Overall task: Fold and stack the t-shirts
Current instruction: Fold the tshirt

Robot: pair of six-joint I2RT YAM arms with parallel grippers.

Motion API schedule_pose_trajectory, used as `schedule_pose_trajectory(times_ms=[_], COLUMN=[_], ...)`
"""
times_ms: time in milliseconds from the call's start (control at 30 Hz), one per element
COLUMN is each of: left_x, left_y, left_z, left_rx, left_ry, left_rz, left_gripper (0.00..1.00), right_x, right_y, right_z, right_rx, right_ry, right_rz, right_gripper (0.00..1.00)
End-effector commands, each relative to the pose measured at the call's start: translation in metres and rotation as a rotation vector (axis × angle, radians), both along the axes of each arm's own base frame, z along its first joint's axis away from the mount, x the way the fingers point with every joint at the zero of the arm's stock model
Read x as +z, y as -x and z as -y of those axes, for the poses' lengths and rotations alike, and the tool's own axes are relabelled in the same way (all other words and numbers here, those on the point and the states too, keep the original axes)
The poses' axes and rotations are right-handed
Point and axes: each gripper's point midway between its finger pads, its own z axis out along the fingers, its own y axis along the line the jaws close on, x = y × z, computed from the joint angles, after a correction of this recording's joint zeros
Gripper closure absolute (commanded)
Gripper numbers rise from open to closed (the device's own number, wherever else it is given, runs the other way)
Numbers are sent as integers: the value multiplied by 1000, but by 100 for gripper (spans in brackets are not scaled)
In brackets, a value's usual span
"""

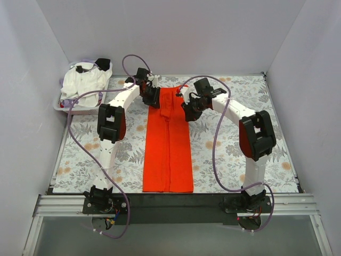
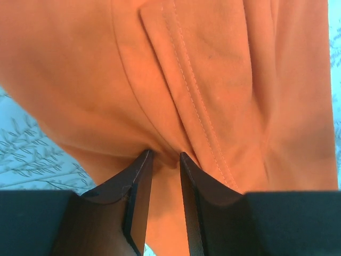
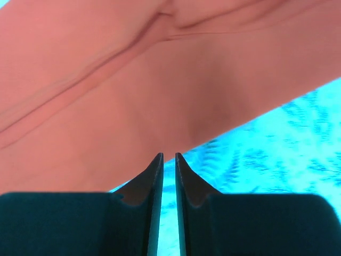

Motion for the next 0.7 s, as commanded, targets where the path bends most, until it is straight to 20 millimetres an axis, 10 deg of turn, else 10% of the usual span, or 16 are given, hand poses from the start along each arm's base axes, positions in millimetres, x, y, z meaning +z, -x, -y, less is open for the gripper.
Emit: schedule_pose_trajectory(times_ms=[0,267,500,667], left_x=[16,84,44,19], left_y=[-21,8,62,67], left_z=[1,-8,-17,-17], left_rx=[30,-5,-33,-24], left_ry=[-12,11,0,-3], left_rz=[85,176,18,-37], left_gripper=[72,68,69,70], right_x=[-3,4,-20,-44], right_y=[-27,-59,-61,-64], right_z=[2,-15,-32,-26], right_rx=[-83,-106,-85,-109], right_ry=[42,-3,36,89], right_rz=[14,63,61,47], right_gripper=[82,83,87,90])
